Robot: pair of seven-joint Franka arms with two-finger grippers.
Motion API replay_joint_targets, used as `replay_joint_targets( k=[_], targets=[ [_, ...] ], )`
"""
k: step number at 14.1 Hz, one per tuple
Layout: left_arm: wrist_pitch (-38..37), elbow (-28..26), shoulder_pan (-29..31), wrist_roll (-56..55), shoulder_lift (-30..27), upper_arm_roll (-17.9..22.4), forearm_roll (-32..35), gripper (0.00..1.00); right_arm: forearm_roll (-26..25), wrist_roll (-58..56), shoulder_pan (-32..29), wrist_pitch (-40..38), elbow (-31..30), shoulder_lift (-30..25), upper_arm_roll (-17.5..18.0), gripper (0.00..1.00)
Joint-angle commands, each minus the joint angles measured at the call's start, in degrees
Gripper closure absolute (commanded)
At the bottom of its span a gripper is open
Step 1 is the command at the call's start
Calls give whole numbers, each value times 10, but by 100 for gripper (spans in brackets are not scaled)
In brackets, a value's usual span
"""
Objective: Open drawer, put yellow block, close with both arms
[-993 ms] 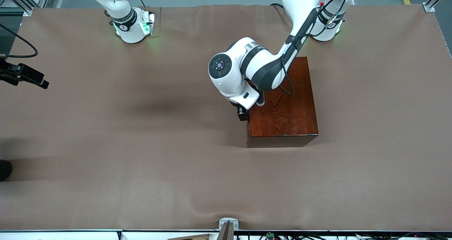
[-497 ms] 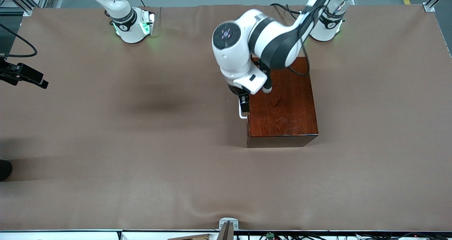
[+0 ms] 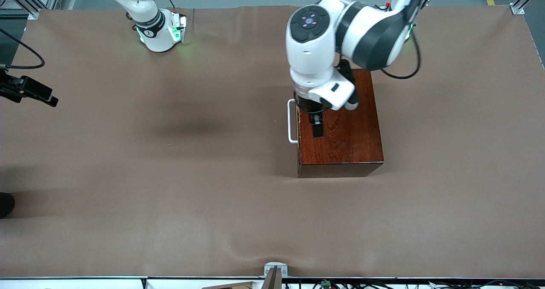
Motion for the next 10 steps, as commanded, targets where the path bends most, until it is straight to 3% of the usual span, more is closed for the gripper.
replay_joint_targets(
  k=[1,10],
  targets=[
    [-16,-12,58,84,-31,-5,-13,0,7,3,-11,-3,-3,-11,7,0],
    [-35,-26,276,450,-42,-7,-60,0,7,3,-11,-3,-3,-11,7,0]
  ],
)
